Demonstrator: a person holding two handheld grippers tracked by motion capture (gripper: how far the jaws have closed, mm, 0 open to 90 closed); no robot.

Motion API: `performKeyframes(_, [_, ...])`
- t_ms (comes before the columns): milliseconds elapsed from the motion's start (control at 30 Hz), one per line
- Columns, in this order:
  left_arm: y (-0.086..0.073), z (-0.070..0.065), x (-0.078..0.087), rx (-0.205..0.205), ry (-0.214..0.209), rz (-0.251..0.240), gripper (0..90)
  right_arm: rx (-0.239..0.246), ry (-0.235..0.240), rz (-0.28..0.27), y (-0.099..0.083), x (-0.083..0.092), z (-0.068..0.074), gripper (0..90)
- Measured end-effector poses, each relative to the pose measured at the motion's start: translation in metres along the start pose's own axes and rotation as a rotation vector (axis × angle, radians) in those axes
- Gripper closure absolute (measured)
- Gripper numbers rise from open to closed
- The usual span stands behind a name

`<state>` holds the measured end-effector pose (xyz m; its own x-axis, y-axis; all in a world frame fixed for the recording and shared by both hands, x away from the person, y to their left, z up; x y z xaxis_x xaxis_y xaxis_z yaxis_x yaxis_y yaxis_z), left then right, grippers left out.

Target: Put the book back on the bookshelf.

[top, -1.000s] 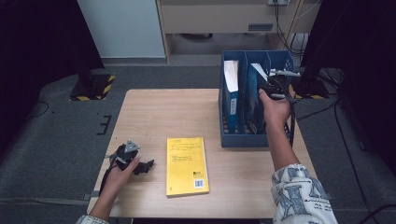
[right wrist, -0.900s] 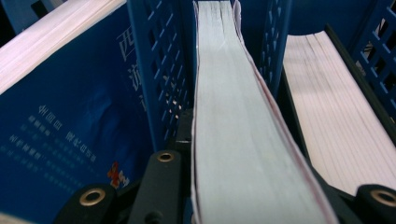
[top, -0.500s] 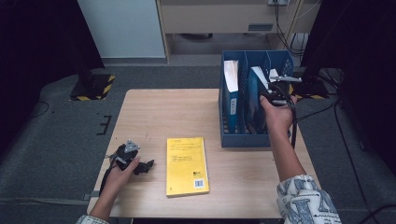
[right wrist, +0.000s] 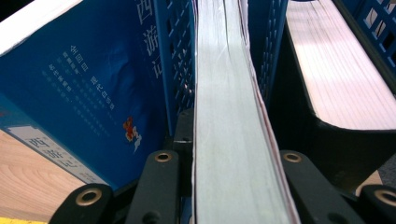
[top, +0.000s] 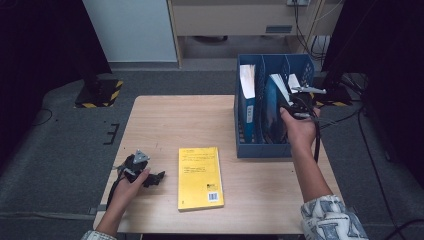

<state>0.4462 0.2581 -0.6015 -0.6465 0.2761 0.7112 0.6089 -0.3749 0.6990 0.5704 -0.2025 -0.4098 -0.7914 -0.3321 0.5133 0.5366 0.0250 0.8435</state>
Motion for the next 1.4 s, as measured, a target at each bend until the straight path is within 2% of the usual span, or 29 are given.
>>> performKeyframes(233, [0.000,0.000,0.000,0.000,0.000,0.000,0.0,0.008,0.027,-0.006,0.005,0.002,0.006,67.8])
performKeyframes(467, [0.000,0.000,0.000,-0.005,0.000,0.000,0.0,0.046,0.027,-0.009,0.019,0.007,0.014,65.4])
performKeyframes(600, [0.000,0.000,0.000,-0.006,-0.001,0.000,0.0,0.049,0.023,0.000,0.024,0.006,0.014,64.0])
performKeyframes(867, [0.000,0.000,0.000,-0.007,-0.002,0.000,0.0,0.026,0.034,0.039,0.023,0.001,0.011,63.5])
performKeyframes(1067, [0.000,-0.001,0.000,-0.006,-0.002,0.001,0.0,0.009,0.034,0.047,0.023,-0.002,0.010,63.0])
performKeyframes(1400, [0.000,-0.001,0.000,-0.007,-0.003,0.000,0.0,0.041,0.031,0.061,0.023,-0.003,0.013,72.2])
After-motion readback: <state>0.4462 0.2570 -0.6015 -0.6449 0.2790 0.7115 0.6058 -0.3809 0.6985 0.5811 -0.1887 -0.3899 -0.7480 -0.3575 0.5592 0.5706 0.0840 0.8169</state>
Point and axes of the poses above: each handheld gripper's, and its own axes: x roughly backward along the jaws, y roughly out of its top, z roughly to its left, the point moved 9 cm from there along -x, roughly forward along the jaws, and after that the axes turned 6 degrees about y, right-handed, at the moved point
